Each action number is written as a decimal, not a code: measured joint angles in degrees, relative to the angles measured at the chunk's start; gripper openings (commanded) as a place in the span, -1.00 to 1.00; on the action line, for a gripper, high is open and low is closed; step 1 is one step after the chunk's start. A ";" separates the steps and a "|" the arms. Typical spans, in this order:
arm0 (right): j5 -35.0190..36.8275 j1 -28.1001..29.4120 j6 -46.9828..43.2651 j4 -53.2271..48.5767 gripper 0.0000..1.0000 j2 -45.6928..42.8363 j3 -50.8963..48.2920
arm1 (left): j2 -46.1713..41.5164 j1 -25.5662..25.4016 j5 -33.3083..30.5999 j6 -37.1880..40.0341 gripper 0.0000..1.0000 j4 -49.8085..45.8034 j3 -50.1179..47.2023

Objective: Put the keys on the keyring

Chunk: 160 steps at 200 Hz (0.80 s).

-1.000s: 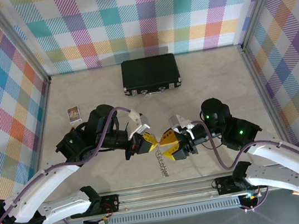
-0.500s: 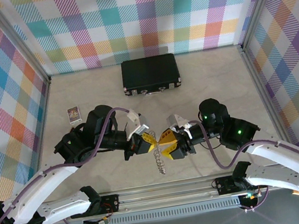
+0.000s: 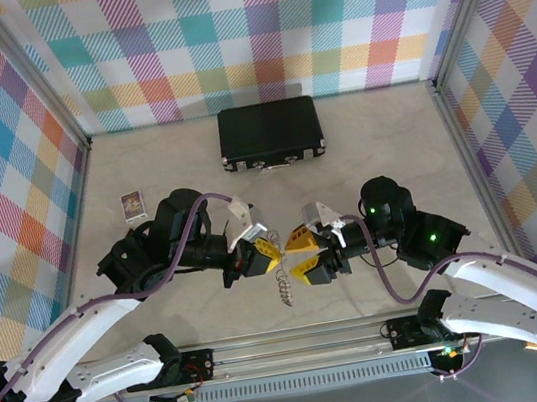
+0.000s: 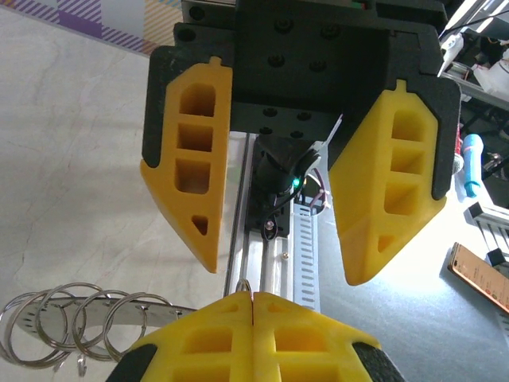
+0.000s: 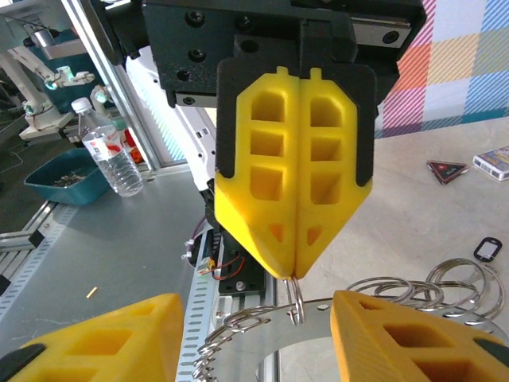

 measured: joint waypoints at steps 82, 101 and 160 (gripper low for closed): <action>0.15 0.00 0.09 0.92 -0.47 2.93 0.00 | -0.02 -0.13 0.39 -0.02 -1.00 0.02 0.00; -0.28 0.00 -0.11 1.36 -0.71 3.52 0.00 | 0.00 -0.17 0.39 -0.02 -1.00 0.02 0.00; -1.64 0.00 -0.07 1.60 -1.00 3.93 0.00 | -1.53 -0.17 0.17 -1.64 -0.57 2.89 -1.88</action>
